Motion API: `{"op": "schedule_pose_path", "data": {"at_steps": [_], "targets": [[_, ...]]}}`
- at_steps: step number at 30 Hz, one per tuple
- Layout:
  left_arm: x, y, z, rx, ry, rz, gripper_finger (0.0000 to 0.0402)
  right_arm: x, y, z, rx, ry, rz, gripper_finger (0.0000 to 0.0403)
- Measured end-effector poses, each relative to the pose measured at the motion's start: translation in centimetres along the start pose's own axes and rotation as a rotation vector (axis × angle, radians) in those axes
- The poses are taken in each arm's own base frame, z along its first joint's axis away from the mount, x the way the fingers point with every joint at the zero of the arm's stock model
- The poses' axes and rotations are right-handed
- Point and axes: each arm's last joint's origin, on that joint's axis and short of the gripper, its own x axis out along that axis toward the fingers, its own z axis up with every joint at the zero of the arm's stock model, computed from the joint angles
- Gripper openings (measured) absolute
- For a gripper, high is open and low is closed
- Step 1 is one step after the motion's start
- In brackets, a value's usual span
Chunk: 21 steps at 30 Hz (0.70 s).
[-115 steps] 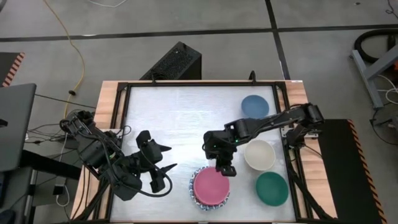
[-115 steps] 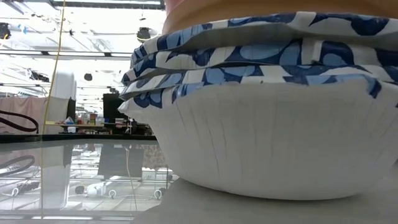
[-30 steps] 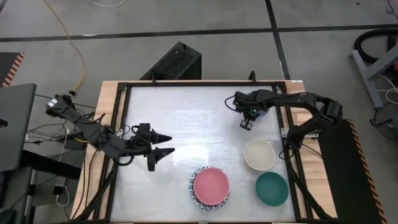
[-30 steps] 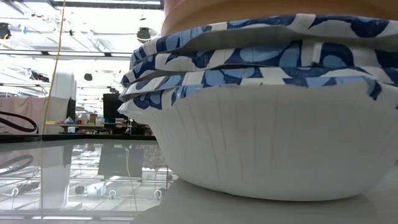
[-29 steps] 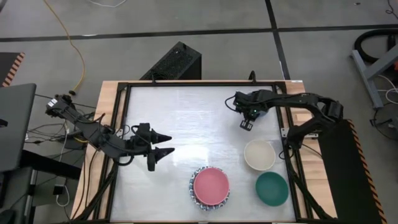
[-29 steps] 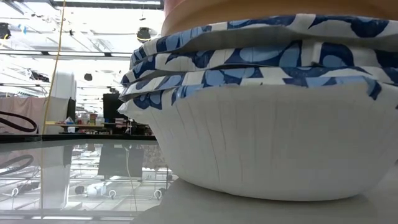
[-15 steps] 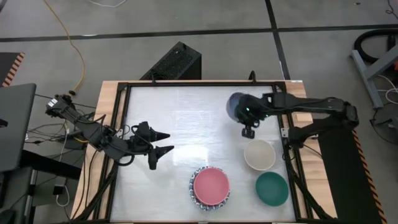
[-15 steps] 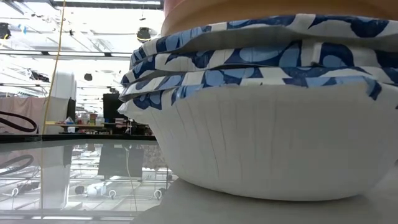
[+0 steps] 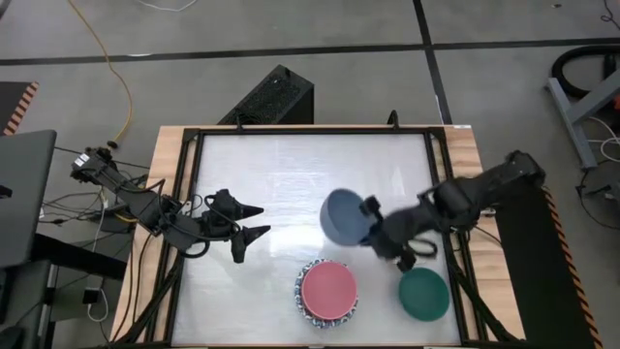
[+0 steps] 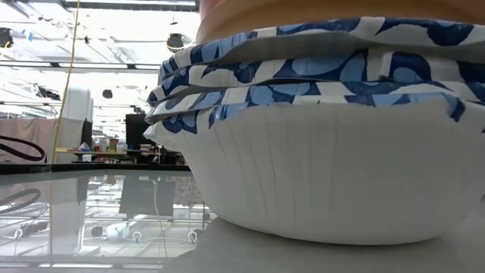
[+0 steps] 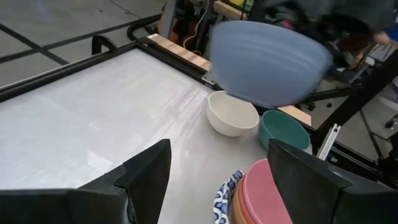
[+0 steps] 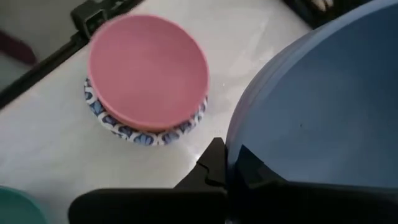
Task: Nest bowls inside each other by size order
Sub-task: Stack the blue bowl on top of the pink bowl
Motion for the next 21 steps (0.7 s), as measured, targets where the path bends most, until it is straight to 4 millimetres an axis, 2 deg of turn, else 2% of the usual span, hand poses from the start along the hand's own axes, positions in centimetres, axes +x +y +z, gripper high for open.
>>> {"op": "schedule_pose_path", "data": {"at_steps": [4,9,16,21], "targets": [[0.0,0.0,0.0,-0.001,-0.009,0.012,0.0255,1.5,2.0,2.4,-0.169,0.019,0.035,0.0007],[0.0,0.1,0.0,0.006,-0.016,0.03,0.0255,4.7,4.4,3.7,-0.392,0.141,0.131,0.0007],[0.0,0.4,-0.4,0.027,0.008,0.056,0.0255,8.0,6.4,4.5,-0.504,0.223,0.261,0.0007],[0.0,0.5,-0.5,0.03,0.019,0.067,0.0255,9.8,7.4,4.5,-0.512,0.233,0.354,0.0007]]}}
